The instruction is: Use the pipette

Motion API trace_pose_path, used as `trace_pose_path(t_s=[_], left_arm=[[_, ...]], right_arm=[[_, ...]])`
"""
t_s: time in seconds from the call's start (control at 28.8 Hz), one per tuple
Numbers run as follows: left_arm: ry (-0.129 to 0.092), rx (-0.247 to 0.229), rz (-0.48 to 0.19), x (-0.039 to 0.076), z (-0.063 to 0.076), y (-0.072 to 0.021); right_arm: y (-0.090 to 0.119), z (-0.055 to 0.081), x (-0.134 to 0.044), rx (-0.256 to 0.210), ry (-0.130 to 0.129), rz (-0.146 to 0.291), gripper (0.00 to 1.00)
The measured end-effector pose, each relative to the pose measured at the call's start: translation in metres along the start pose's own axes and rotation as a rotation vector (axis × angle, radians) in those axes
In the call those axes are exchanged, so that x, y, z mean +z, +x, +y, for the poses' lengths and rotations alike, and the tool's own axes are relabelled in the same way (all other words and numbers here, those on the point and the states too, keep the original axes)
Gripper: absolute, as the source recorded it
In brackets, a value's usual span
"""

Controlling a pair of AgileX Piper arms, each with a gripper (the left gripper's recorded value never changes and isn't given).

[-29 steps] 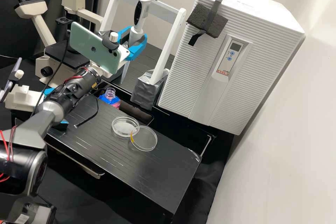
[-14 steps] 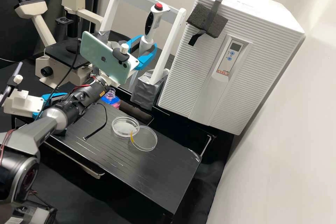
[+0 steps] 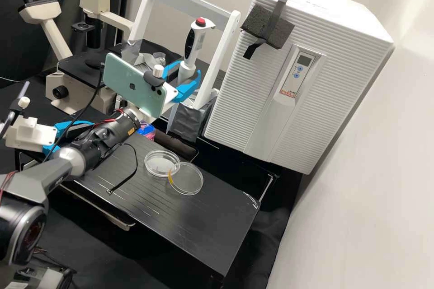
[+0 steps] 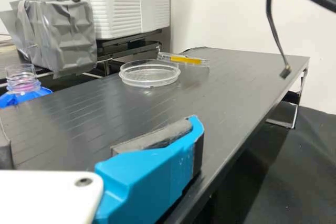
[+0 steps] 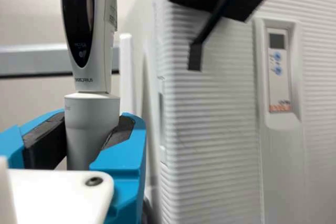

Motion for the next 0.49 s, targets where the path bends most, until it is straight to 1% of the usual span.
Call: trace_pose_path(t_s=[0.1, 0.24, 0.28, 0.38, 0.45, 0.49], left_arm=[[0.001, 0.001, -0.003, 0.0, 0.0, 0.0026], [0.004, 0.013, -0.012, 0.002, 0.004, 0.0061], [0.004, 0.013, -0.012, 0.002, 0.004, 0.0061], [0.006, 0.012, -0.012, 0.002, 0.004, 0.0081], [0.006, 0.012, -0.012, 0.001, 0.004, 0.0098], [0.006, 0.012, -0.012, 0.001, 0.004, 0.0099]], right_arm=[[-0.007, 0.006, 0.004, 0.003, -0.008, -0.014, 0.0], [-0.014, 0.012, 0.007, 0.015, -0.036, -0.004, 0.0], [-0.015, 0.013, 0.007, 0.014, -0.04, 0.0, 0.0], [-0.022, 0.013, 0.009, 0.007, -0.06, 0.011, 0.0], [-0.025, 0.012, 0.011, -0.006, -0.069, 0.015, 0.0], [-0.026, 0.012, 0.011, -0.008, -0.067, 0.017, 0.0]])
